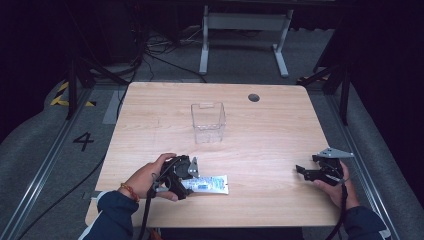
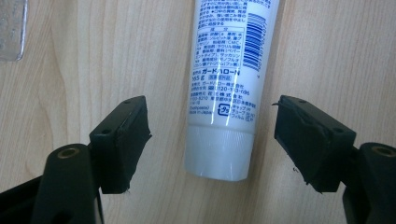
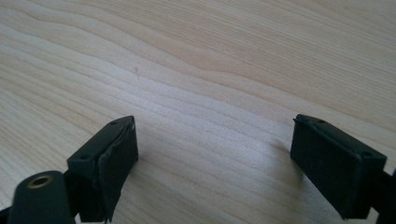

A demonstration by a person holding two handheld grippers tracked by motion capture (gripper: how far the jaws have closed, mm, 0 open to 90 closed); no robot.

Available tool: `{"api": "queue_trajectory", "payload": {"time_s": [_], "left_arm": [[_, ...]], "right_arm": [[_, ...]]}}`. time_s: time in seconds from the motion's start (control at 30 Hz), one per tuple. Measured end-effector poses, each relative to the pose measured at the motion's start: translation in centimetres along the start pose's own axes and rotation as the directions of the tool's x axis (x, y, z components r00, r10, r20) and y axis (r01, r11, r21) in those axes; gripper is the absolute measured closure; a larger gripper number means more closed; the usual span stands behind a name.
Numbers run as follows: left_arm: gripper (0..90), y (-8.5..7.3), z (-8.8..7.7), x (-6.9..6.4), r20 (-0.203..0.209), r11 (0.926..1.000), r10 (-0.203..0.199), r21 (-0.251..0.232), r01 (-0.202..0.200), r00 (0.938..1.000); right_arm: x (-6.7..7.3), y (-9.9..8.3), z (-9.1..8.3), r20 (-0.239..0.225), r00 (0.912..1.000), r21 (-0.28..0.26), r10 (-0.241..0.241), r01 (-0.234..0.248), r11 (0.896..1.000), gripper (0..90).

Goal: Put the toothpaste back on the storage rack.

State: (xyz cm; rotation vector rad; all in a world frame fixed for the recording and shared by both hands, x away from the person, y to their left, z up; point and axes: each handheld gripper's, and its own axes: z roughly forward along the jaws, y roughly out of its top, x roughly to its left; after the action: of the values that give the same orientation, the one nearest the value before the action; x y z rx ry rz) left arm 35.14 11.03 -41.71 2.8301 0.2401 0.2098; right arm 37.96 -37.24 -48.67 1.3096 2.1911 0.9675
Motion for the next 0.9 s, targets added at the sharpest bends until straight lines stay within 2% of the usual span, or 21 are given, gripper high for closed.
{"api": "queue_trajectory", "payload": {"time_s": [0.27,0.3,0.43,0.6,0.9], "left_arm": [[27.1,1.6,0.9,0.2,0.032,0.9995,0.02,0.026,-0.02,0.9993],[27.1,2.0,1.1,0.3,0.042,0.9988,0.033,0.035,-0.035,0.9986],[27.1,2.8,1.8,0.3,0.058,0.9981,0.039,0.045,-0.041,0.9976],[28.9,3.7,2.6,0.4,0.077,0.996,0.064,0.057,-0.069,0.995],[30.3,4.4,3.8,0.5,0.096,0.9948,0.07,0.067,-0.077,0.9929]], "right_arm": [[0.0,0.0,0.0,0.0,1.0,-0.001,0.0,0.0,1.0,15.3],[0.0,0.0,0.0,0.0,1.0,-0.001,0.0,0.0,1.0,15.3],[0.0,0.0,0.0,0.0,1.0,0.0,-0.001,0.001,1.0,15.3],[0.0,0.0,0.0,0.0,1.0,0.001,-0.007,0.007,1.0,15.3],[0.0,0.0,0.0,0.0,1.0,0.001,-0.007,0.007,1.0,15.3]]}}
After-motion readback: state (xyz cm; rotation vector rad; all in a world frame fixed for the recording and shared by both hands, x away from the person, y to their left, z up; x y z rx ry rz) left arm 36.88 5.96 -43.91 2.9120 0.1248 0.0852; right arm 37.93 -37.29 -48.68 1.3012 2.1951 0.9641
